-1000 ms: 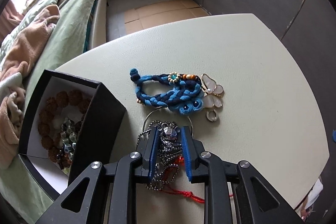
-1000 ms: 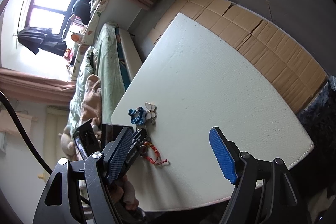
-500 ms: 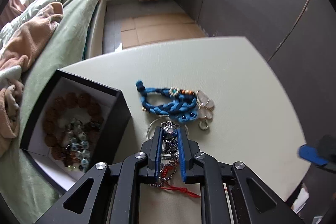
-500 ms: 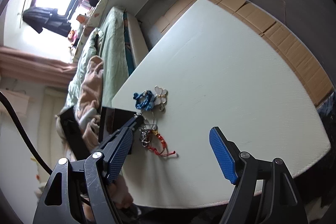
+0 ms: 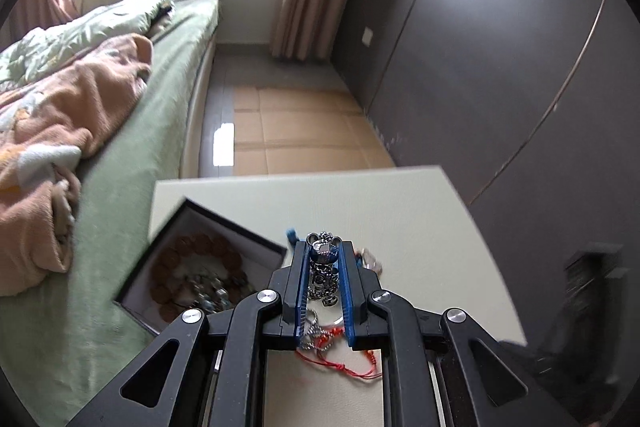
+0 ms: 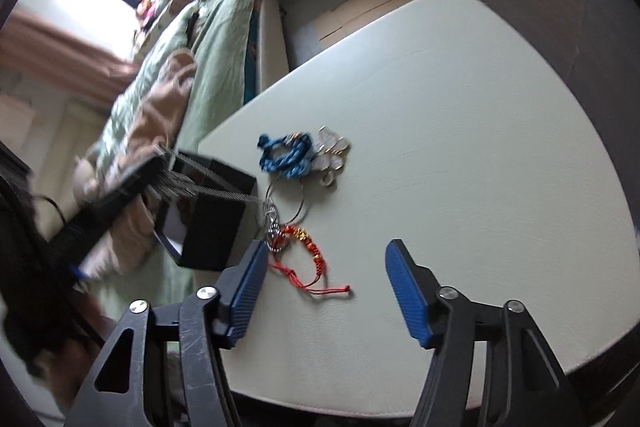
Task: Organize jewelry
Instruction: 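Carry the necklace toward the box with the left tool while the right tool grips the red bracelet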
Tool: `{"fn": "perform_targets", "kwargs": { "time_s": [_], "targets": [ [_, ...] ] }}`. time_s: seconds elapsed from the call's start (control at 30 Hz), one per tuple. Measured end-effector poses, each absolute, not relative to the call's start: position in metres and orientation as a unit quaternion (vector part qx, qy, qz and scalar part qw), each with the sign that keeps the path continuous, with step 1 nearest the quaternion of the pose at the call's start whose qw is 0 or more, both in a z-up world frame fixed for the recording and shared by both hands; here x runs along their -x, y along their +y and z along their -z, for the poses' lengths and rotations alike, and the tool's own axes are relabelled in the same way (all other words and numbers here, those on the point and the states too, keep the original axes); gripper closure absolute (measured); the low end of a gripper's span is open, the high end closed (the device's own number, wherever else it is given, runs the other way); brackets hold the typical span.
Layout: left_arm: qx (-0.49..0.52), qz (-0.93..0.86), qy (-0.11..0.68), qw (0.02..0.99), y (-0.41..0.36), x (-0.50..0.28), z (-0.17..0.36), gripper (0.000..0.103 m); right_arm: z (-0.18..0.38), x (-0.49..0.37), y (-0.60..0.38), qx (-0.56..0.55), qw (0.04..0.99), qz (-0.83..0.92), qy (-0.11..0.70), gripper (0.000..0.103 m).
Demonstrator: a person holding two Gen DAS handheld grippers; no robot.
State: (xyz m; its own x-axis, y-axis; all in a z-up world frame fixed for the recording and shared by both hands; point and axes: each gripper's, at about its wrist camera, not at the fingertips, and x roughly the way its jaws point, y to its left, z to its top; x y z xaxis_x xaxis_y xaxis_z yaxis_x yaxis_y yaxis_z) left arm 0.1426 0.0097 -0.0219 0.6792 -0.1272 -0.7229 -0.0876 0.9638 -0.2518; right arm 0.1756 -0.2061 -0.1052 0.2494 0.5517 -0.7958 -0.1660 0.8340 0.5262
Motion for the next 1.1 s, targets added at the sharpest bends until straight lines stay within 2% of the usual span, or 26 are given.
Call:
{"fn": "perform_targets", "kwargs": {
  "time_s": [0.13,0.57,0.67,0.7,0.8,1.1],
  "targets": [
    [0.152,0.008,0.371,0.916,0.026,-0.133,0.0,0.088,0.112,-0.174,-0.18,-0.126,0.772,-0.243,0.573,0.059],
    [0.157,-0.002,0.292,0.944,0.051,-0.103,-0.08,0.088,0.133,-0.176,-0.123,0.005,0.775,-0.249,0.581,0.072],
    [0.145,-0.011,0.285,0.947,0.053,-0.103,-0.094,0.088,0.134,-0.171,-0.11,0.062,0.787,-0.234,0.568,0.084],
    [0.143,-0.013,0.283,0.948,0.053,-0.104,-0.097,0.088,0.134,-0.169,-0.108,0.084,0.791,-0.226,0.562,0.092],
    [0.132,-0.021,0.278,0.951,0.055,-0.103,-0.111,0.088,0.133,-0.166,-0.109,0.103,0.793,-0.228,0.555,0.094],
    [0.107,-0.039,0.255,0.96,0.058,-0.1,-0.152,0.088,0.104,-0.166,-0.138,0.021,0.8,-0.258,0.542,0.094]
  ]
}}
